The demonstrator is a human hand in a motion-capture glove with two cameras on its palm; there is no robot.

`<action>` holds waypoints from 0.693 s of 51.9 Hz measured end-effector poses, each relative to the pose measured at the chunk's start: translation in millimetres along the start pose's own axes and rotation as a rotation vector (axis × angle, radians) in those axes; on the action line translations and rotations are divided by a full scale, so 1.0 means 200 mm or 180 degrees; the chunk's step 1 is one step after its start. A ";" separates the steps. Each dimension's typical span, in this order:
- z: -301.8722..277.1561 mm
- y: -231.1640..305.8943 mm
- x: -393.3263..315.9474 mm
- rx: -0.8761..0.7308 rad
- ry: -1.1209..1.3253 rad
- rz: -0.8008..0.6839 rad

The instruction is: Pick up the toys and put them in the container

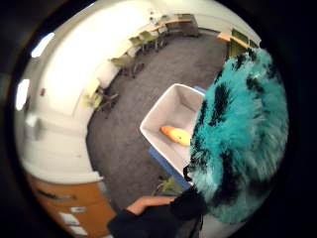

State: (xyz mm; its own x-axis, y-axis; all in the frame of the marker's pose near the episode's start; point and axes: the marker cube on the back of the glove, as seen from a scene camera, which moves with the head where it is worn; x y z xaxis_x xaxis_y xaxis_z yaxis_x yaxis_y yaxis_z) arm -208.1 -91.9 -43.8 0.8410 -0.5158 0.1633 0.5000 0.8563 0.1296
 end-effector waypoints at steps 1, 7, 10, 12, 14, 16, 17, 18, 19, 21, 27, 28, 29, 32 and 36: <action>0.01 -0.01 -0.01 -0.0019 0.0026 -0.0007; 0.10 -0.05 -0.10 -0.0067 0.0217 -0.0171; 0.14 -0.06 -0.03 -0.0105 0.0311 -0.0051; 0.18 -0.06 0.02 -0.0234 0.0263 0.0176; 0.21 -0.06 0.04 -0.0476 0.0204 0.0407; 0.24 -0.06 0.05 -0.0662 0.0160 0.0507; 0.25 -0.05 0.06 -0.0693 0.0160 0.0510; 0.26 -0.04 0.06 -0.0691 0.0179 0.0497; 0.26 -0.04 0.07 -0.0671 0.0200 0.0482; 0.26 -0.02 0.09 -0.0630 0.0212 0.0418; 0.22 0.02 -0.13 -0.0488 0.0265 0.0323; 0.22 0.03 -0.18 -0.0451 0.0319 0.0381; 0.21 0.04 -0.18 -0.0420 0.0415 0.0414; 0.16 0.14 -0.06 -0.0368 0.0674 0.0357; 0.09 0.29 0.09 -0.0314 0.0746 0.0317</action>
State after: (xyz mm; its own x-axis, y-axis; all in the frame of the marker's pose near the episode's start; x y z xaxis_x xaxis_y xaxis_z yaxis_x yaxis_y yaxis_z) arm -167.7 -53.2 -14.8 0.9062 -0.4182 -0.0618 0.4204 0.9070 0.0265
